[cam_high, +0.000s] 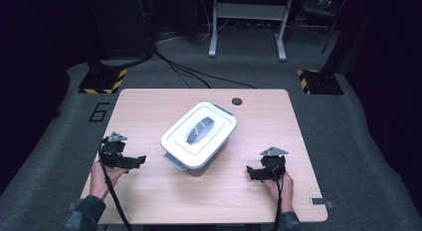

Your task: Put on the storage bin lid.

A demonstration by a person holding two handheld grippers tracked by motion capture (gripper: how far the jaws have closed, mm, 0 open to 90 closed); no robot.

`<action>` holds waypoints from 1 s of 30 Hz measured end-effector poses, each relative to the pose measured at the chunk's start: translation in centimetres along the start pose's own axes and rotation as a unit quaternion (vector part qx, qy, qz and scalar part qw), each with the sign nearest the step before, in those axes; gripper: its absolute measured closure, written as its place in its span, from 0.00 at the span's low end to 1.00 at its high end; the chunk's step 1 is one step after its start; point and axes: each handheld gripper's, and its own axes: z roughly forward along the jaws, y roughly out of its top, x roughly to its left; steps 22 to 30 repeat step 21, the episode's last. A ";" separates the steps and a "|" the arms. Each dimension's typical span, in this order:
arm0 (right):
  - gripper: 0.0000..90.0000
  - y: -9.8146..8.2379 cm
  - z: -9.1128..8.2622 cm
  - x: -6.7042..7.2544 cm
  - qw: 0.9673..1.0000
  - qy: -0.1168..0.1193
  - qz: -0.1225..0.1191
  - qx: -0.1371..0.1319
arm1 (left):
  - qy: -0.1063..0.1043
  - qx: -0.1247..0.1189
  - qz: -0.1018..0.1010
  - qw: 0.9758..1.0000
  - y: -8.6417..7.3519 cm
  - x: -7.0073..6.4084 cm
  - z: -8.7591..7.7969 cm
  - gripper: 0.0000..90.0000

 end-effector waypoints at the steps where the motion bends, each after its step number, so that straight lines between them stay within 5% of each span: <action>1: 0.02 0.0 0.0 0.0 1.000 0.000 0.002 0.001 | 0.001 0.001 -0.003 1.000 -0.5 0.2 0.3 0.01; 7: 0.03 0.0 0.0 0.1 1.000 -0.001 0.007 -0.001 | 0.018 0.033 -0.010 0.999 -4.0 1.1 3.1 0.00; 11: 0.03 0.0 0.0 0.1 1.000 -0.001 0.007 -0.001 | 0.032 0.020 -0.001 0.999 -5.4 1.1 3.7 0.00; 20: 0.03 0.0 0.0 0.2 1.000 -0.003 0.009 -0.003 | 0.030 -0.034 0.008 0.999 -6.6 1.3 3.8 0.00; 30: 0.03 0.0 0.0 0.2 1.000 -0.001 0.009 -0.003 | 0.030 -0.034 0.008 0.999 -6.6 1.3 3.8 0.00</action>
